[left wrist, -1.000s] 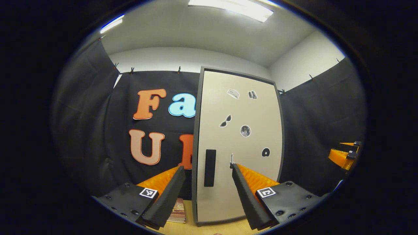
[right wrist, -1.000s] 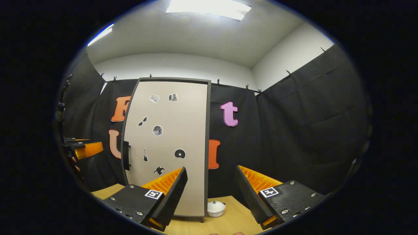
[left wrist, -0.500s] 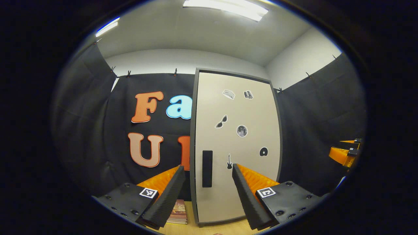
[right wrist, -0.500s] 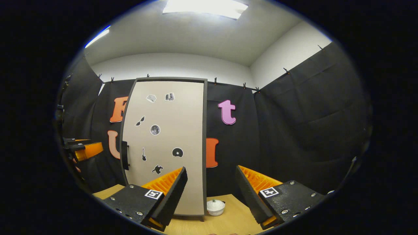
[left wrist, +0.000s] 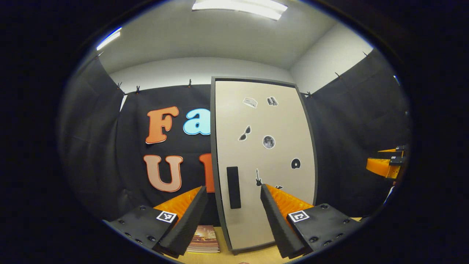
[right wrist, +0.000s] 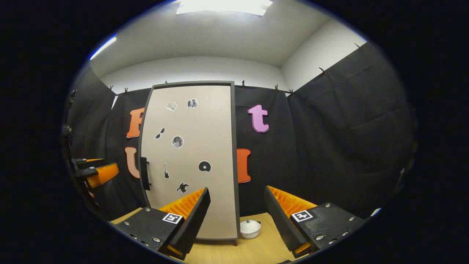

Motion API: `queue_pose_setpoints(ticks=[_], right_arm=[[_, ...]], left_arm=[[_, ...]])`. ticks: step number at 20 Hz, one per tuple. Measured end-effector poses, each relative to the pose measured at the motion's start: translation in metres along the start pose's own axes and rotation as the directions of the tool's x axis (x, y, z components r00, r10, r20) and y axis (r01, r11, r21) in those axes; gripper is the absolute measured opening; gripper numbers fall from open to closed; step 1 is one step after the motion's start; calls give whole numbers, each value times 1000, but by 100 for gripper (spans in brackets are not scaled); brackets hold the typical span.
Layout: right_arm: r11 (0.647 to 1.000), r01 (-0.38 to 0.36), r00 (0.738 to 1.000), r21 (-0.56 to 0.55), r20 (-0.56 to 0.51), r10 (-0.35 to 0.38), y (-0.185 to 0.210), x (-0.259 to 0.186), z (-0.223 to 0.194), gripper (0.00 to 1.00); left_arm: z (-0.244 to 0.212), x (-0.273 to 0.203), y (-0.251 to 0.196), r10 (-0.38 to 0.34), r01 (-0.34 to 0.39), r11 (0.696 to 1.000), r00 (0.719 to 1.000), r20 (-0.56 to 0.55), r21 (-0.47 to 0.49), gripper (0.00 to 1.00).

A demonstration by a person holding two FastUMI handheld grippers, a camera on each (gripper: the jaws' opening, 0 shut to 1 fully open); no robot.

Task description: Open the cabinet door with the right hand, grasp the bottle in the cabinet with the left hand and place it on the coaster, then close the cabinet door with the right hand.

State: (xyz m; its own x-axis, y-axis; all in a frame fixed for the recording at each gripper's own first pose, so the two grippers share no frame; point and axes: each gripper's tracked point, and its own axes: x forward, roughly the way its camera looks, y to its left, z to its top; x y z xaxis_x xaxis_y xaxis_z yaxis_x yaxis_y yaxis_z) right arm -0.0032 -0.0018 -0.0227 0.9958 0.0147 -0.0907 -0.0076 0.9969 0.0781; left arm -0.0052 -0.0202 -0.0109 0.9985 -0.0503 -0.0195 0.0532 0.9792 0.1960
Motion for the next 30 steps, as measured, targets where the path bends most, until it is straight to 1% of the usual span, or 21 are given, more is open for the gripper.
queue_pose_setpoints(ticks=[2,6,8,9,13,15,16,17,18,23,25,26,27,28,29,30], right_arm=[[1000,-16,1000,-10,-1,16,9,3,-2,92],[998,-60,998,-12,-22,60,32,9,-8,92],[996,-83,996,-15,-36,82,45,13,-12,92],[995,-96,995,-18,-43,95,52,15,-15,92],[989,-146,986,-26,-81,144,84,23,-29,92],[984,-178,979,-23,-102,174,103,28,-36,92],[981,-194,975,-22,-112,191,114,31,-40,92],[977,-211,971,-24,-122,207,125,32,-44,92],[973,-229,966,-29,-131,223,136,35,-48,92],[947,-316,938,-49,-165,304,195,50,-63,92],[930,-365,918,-32,-180,354,225,53,-69,92],[921,-389,906,-21,-187,379,239,56,-73,93],[911,-412,895,-13,-192,402,255,60,-75,93],[901,-433,884,-5,-197,424,270,65,-77,93],[891,-454,871,7,-205,446,285,70,-78,92],[880,-474,858,21,-214,467,300,76,-81,91]], left_arm=[[-6,-2,2,-3,3,1000,1000,-15,27,95],[-7,-8,9,-1,1,999,1000,-9,33,95],[-6,-10,21,16,-16,999,1000,-4,34,95],[-7,-12,28,26,-26,999,1000,-6,30,91],[-13,-24,66,98,-98,995,995,-17,23,90],[-14,-30,85,136,-136,990,991,-16,32,94],[-15,-35,95,154,-154,987,988,-15,37,95],[-16,-40,106,172,-172,984,985,-16,41,92],[-19,-45,116,191,-190,981,981,-19,43,90],[-30,-72,167,286,-285,958,957,-41,43,91],[-34,-81,183,317,-315,948,947,-47,43,91],[-35,-87,190,333,-330,943,942,-48,48,99],[-35,-92,198,348,-346,937,936,-46,54,99],[-35,-99,204,360,-357,932,932,-46,59,95],[-37,-106,211,373,-370,927,926,-48,63,99],[-40,-112,219,387,-384,921,921,-52,66,90]])
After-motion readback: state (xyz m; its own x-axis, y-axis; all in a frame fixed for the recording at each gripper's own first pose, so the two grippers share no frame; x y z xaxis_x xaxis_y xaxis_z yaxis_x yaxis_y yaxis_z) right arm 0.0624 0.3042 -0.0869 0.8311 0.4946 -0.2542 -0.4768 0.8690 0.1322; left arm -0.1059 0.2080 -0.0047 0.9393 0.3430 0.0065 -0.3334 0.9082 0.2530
